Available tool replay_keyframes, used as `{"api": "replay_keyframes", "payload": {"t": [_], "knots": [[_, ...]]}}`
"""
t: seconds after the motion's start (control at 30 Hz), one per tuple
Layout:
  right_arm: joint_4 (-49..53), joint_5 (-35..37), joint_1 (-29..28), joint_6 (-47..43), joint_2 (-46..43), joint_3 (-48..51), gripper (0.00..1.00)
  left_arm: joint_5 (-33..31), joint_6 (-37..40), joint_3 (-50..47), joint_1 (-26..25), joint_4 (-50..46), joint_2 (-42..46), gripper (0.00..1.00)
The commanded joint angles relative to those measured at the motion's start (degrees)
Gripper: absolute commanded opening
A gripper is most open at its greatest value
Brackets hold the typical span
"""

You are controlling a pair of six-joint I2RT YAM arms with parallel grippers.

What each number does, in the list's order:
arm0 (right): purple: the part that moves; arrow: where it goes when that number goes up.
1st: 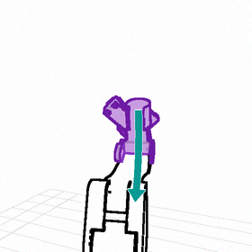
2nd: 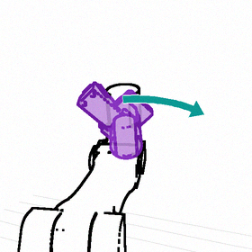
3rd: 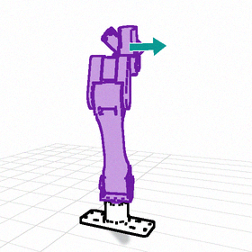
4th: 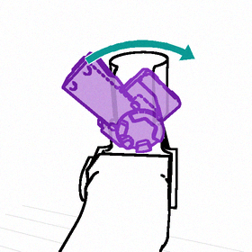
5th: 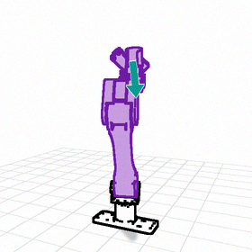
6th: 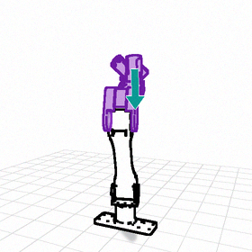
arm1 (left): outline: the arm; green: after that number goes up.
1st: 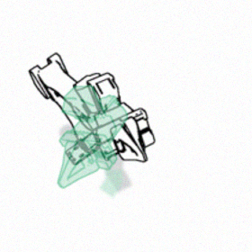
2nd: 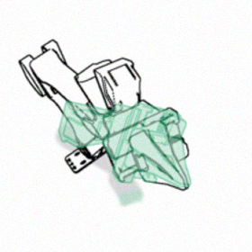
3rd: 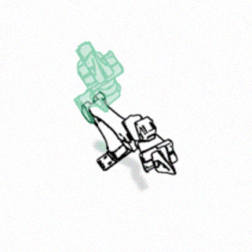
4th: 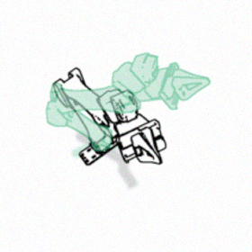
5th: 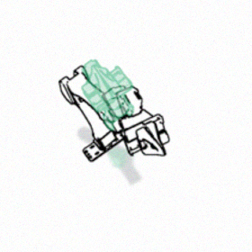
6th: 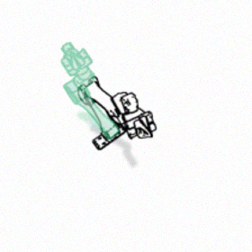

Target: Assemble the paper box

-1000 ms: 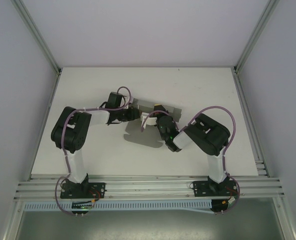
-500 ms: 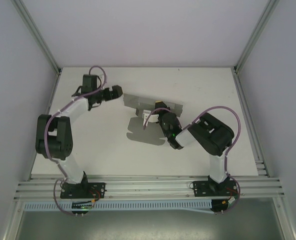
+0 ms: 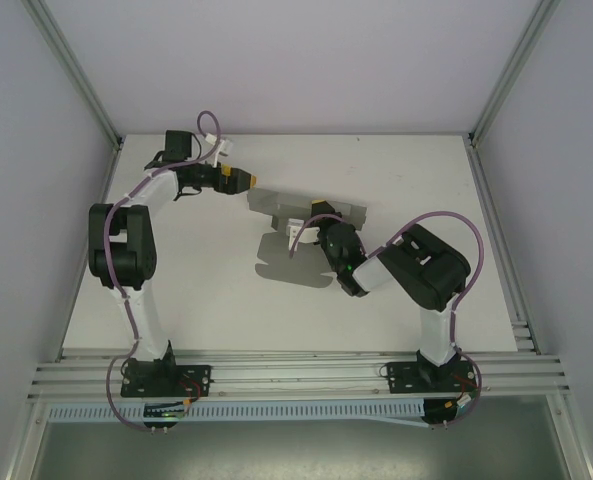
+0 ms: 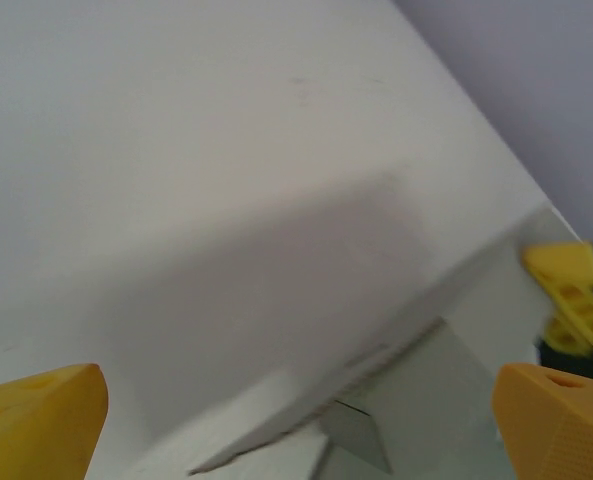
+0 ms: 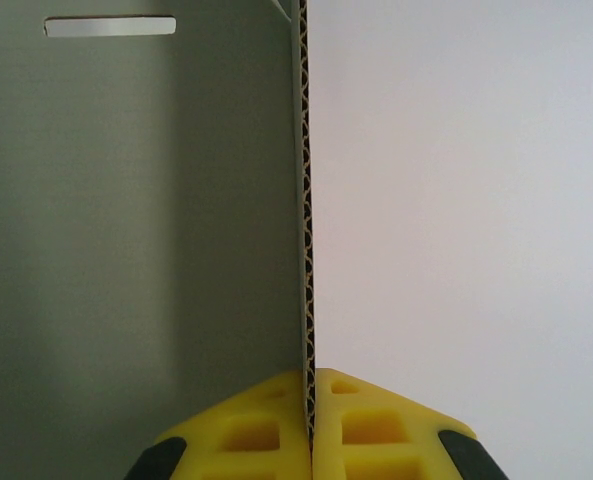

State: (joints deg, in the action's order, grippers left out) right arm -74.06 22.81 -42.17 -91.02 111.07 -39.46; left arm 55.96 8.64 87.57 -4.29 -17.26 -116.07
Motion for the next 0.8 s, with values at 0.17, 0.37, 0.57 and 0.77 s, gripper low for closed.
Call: {"api": "replay_keyframes", "payload": {"t": [0.17, 0.37, 0.57, 0.77], "knots": [[-1.13, -0.4, -0.08, 0.28, -0.87, -1.95, 0.0, 2.71, 15.22, 10.52, -2.37, -15.66, -7.41, 0.93], [1.28, 1.02, -0.3, 1.09, -0.79, -3.38, 0.0, 1.54, 17.63, 11.48, -4.36, -18.13, -8.05, 0.71], [0.76, 2.31, -0.1, 0.41, 0.11, -4.39, 0.0, -7.72, 13.52, 5.58, -4.71, -12.24, -2.68, 0.32], [0.91, 3.62, -0.4, 0.93, 0.25, -5.07, 0.0, -19.09, 8.4, 2.3, -7.42, -9.2, 0.32, 0.14]]}}
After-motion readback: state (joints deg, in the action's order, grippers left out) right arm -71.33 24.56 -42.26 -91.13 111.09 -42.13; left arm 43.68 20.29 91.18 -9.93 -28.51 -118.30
